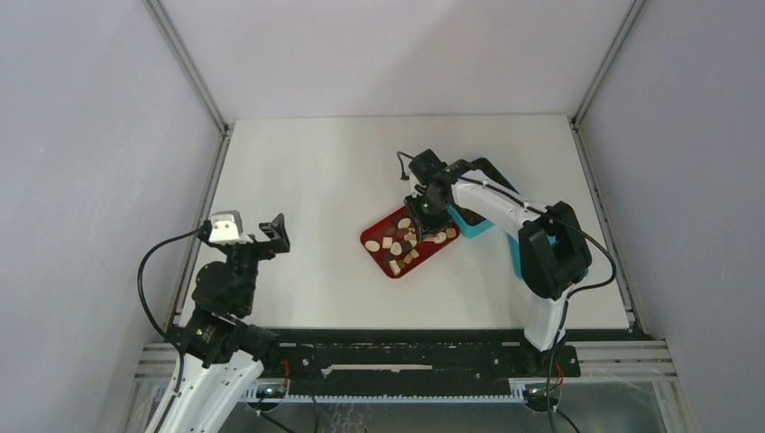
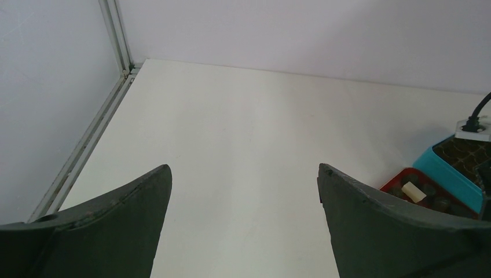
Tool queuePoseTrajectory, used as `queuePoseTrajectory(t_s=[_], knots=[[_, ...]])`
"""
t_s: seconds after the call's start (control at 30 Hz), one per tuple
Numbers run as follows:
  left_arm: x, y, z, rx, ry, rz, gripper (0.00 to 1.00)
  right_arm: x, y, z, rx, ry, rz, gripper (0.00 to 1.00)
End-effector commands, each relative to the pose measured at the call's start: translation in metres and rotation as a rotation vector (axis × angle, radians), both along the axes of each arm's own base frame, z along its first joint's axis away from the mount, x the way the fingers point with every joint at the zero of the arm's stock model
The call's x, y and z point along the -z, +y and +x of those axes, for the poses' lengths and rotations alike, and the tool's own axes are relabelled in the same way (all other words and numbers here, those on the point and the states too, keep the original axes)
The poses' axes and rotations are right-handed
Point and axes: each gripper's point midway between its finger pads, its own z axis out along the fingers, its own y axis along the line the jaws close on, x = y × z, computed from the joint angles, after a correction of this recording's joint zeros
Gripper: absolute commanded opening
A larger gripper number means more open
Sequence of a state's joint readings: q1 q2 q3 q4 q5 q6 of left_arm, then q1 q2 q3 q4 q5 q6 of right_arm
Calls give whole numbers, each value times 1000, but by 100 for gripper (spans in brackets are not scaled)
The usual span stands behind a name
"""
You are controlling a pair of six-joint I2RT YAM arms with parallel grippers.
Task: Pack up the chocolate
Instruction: Pick up the fake chocolate from the plate.
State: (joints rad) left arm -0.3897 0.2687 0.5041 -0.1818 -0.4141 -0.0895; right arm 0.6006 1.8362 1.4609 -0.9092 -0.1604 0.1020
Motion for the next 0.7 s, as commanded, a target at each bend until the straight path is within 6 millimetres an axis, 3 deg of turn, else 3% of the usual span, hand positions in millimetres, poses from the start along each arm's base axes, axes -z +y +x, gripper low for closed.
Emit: queuePoseTrajectory(t_s=[0.0, 0.3, 0.47, 0.57, 0.67], knots=[[-17, -1, 0, 9, -38, -21, 100, -7, 19, 12, -34, -41, 46, 40], [-16, -2, 0, 15, -34, -21, 100, 9, 16, 10, -40, -6, 0, 35], [-16, -3, 0, 16, -33, -21, 100, 6, 10, 9, -39, -14, -17, 21], [-16, -2, 0, 17, -34, -20, 100, 4, -1, 11, -14, -21, -30, 7], [-16, -2, 0, 16, -33, -21, 100, -3, -12, 14, 19, -42, -30, 0]])
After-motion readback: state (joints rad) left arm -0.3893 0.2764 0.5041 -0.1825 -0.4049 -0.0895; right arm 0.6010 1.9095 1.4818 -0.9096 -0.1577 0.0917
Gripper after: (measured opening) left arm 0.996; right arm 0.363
